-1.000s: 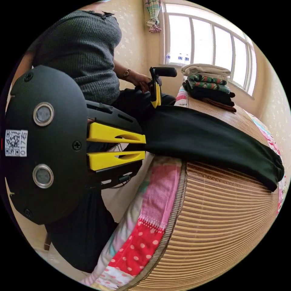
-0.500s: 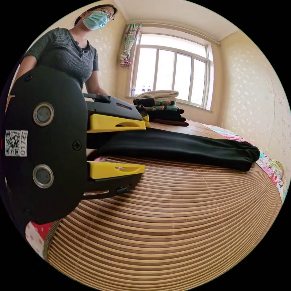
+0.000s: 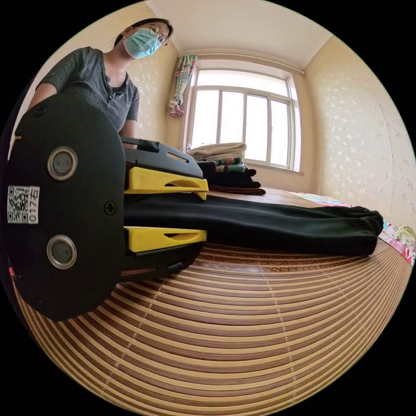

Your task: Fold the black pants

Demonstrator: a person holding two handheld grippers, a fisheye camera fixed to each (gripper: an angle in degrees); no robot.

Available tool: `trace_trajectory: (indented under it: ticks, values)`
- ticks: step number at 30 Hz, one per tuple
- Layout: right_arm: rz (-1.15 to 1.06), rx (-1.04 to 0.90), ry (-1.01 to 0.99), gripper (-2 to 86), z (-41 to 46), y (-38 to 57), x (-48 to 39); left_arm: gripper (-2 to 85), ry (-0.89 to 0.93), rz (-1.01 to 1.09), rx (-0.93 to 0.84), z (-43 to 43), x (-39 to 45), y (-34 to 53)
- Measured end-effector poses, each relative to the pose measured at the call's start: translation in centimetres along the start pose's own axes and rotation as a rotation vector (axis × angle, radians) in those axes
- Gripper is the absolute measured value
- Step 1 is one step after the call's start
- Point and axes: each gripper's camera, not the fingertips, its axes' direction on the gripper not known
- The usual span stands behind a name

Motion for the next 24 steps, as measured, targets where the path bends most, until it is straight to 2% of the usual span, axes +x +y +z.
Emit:
trace_trajectory:
  ticks: [2,6,11,14,17,19,24]
  values:
    - [-0.002,-0.017,-0.012,10.2,0.2,-1.1,-0.1,5.0,0.078,-0.048,-0.010,-0.1,-1.1,-1.4]
    - [0.000,-0.072,0.099,3.9,0.4,-1.6,-0.9,4.4,0.069,-0.051,-0.052,-0.4,-0.6,-2.6]
    - [-0.099,0.021,-0.152,2.6,-3.8,3.3,-4.1,3.9,0.311,0.149,0.028,-5.2,2.8,1.9]
    - [-0.264,0.030,-0.180,2.5,-5.5,9.0,-10.2,3.8,0.420,0.318,0.060,-8.6,6.7,7.6]
    - [-0.419,0.022,-0.127,2.3,-6.5,15.0,-16.3,3.8,0.409,0.431,0.103,-11.4,11.8,13.3]
    - [-0.474,0.041,-0.110,2.2,-7.4,17.5,-19.6,3.9,0.401,0.480,0.155,-13.2,15.1,15.7]
    - [-0.792,0.094,-0.174,2.2,-11.0,22.0,-32.9,3.9,0.479,0.736,0.279,-19.2,26.1,18.8]
